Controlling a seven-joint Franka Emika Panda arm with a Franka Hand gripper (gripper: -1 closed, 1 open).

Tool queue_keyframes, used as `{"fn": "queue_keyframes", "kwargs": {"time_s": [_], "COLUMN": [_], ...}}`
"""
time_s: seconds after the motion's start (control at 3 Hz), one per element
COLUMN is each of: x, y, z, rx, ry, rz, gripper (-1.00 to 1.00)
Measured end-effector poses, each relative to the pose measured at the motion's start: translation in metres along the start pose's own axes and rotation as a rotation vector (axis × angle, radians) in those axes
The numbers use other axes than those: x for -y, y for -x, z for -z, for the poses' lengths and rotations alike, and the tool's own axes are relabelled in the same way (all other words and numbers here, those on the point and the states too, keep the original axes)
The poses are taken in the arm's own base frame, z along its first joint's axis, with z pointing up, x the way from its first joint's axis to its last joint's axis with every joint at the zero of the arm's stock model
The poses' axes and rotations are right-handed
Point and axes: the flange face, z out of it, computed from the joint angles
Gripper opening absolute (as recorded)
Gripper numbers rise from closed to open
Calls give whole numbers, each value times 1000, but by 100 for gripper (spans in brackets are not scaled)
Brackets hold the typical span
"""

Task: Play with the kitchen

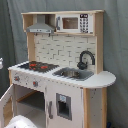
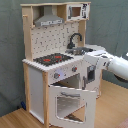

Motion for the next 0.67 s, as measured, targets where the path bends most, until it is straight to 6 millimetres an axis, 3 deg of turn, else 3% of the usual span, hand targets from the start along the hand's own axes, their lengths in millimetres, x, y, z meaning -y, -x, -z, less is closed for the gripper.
{"fn": "queue_keyframes", "kwargs": {"time_s": [0.33,0.67], "x": [7,26], "y": [23,67], "z": [-12,-42], "rx": [-27,18], "ry": [-9,-80], "rz": [-2,-30], "gripper": [100,100]}}
